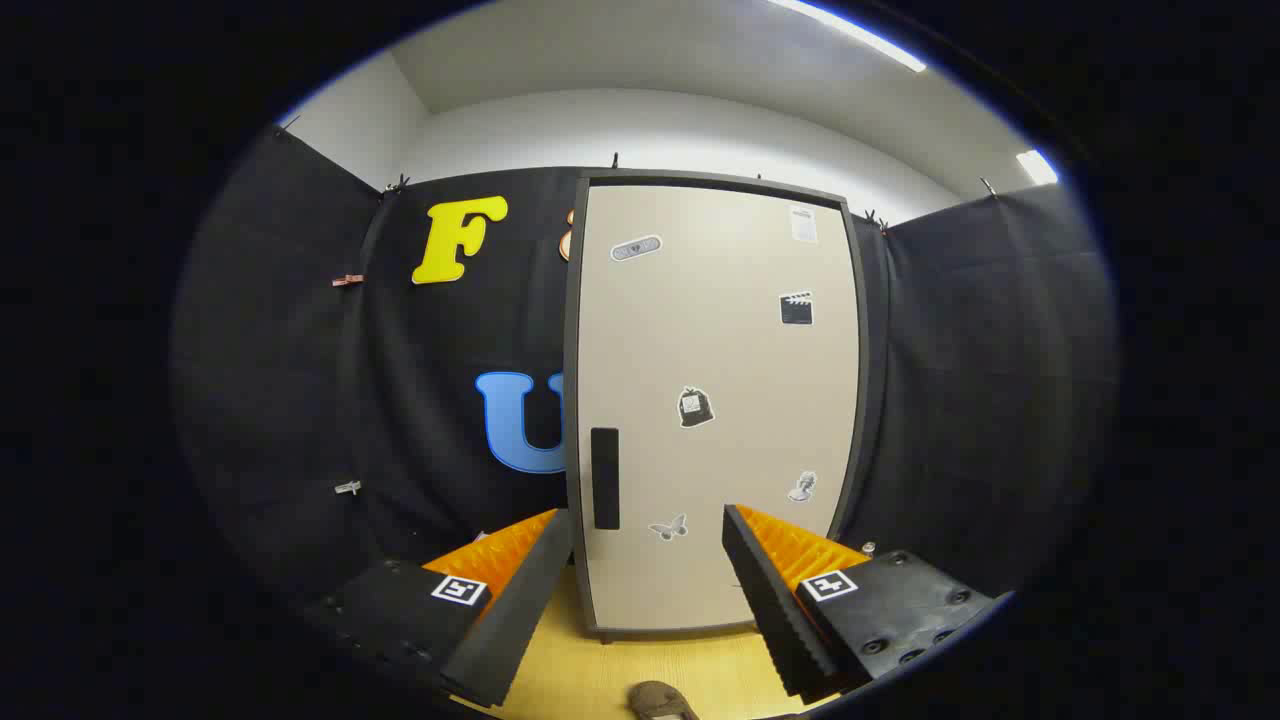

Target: Open the shoe cabinet door, grab the shoes and put them into the shoe cabinet, then close the shoe cabinet door.

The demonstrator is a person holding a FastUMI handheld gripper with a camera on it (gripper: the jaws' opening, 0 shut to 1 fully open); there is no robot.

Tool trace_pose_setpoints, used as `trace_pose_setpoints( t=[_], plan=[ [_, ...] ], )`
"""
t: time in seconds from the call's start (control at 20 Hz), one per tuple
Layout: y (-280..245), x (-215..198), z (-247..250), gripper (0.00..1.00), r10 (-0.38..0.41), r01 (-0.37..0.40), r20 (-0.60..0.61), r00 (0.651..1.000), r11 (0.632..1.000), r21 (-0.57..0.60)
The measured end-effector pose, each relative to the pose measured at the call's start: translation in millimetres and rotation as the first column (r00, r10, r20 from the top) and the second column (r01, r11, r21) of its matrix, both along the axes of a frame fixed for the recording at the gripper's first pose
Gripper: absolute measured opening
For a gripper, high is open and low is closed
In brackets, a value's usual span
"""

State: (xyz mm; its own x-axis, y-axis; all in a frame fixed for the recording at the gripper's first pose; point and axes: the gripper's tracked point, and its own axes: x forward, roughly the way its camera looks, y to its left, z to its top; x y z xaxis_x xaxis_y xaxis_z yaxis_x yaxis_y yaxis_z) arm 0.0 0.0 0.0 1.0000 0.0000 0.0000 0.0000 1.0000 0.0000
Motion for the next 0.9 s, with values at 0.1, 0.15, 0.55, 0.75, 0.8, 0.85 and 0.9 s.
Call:
trace_pose_setpoints(
  t=[0.1, 0.15, 0.55, 0.75, 0.8, 0.85, 0.9],
  plan=[
    [0.9, -1.0, 1.7, 0.98, 0.0, 0.0, 0.004, 1.0, 1.0, -0.002],
    [1.4, -1.2, 1.8, 0.98, 0.0, 0.0, 0.005, 1.0, 1.0, -0.003],
    [2.8, 0.8, -1.1, 0.98, -0.001, 0.001, -0.003, 1.0, 1.0, -0.011],
    [2.5, 4.1, -2.6, 0.98, -0.006, 0.006, -0.005, 1.0, 1.0, -0.01],
    [3.3, 6.5, -3.8, 0.98, -0.006, 0.006, -0.004, 1.0, 1.0, -0.013],
    [4.2, 8.9, -4.4, 0.98, -0.006, 0.006, -0.005, 1.0, 1.0, -0.014],
    [5.8, 11.7, -6.1, 0.98, -0.003, 0.003, -0.007, 1.0, 1.0, -0.015]
  ],
)
